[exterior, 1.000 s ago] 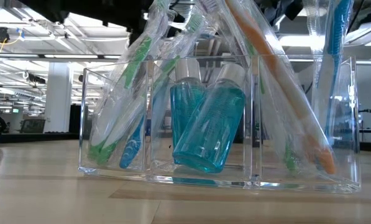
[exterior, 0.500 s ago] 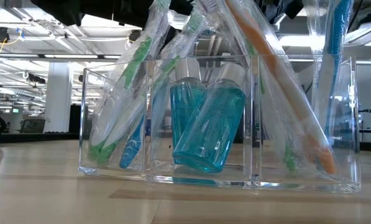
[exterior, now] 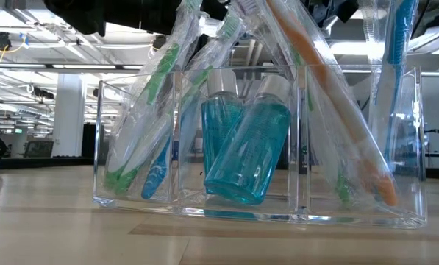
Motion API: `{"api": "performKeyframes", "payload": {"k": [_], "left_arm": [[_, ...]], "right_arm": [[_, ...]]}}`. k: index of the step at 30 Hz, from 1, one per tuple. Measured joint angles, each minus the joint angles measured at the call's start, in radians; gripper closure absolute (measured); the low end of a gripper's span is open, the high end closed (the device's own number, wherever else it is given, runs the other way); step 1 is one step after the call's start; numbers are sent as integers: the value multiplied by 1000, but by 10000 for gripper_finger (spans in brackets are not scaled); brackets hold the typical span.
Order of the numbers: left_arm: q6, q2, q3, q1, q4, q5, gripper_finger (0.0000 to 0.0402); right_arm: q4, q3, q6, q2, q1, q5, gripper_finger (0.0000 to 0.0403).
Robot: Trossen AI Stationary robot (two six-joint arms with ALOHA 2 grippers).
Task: Pick & Place toothbrushing station
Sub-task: Put the blue toothbrush into the transparent organizer
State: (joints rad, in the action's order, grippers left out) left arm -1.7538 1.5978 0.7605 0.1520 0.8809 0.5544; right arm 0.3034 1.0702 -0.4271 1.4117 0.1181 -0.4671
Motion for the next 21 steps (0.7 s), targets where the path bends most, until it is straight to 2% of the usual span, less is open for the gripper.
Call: {"api": "performKeyframes", "payload": {"k": [10,21], "left_arm": [[-4,5,23,-46,7,-37,252],[0,12,48,-47,3,-66,259]], "right_arm": [[-6,0,8,0,0,0,403],[-9,0,8,0,0,0,403]]}}
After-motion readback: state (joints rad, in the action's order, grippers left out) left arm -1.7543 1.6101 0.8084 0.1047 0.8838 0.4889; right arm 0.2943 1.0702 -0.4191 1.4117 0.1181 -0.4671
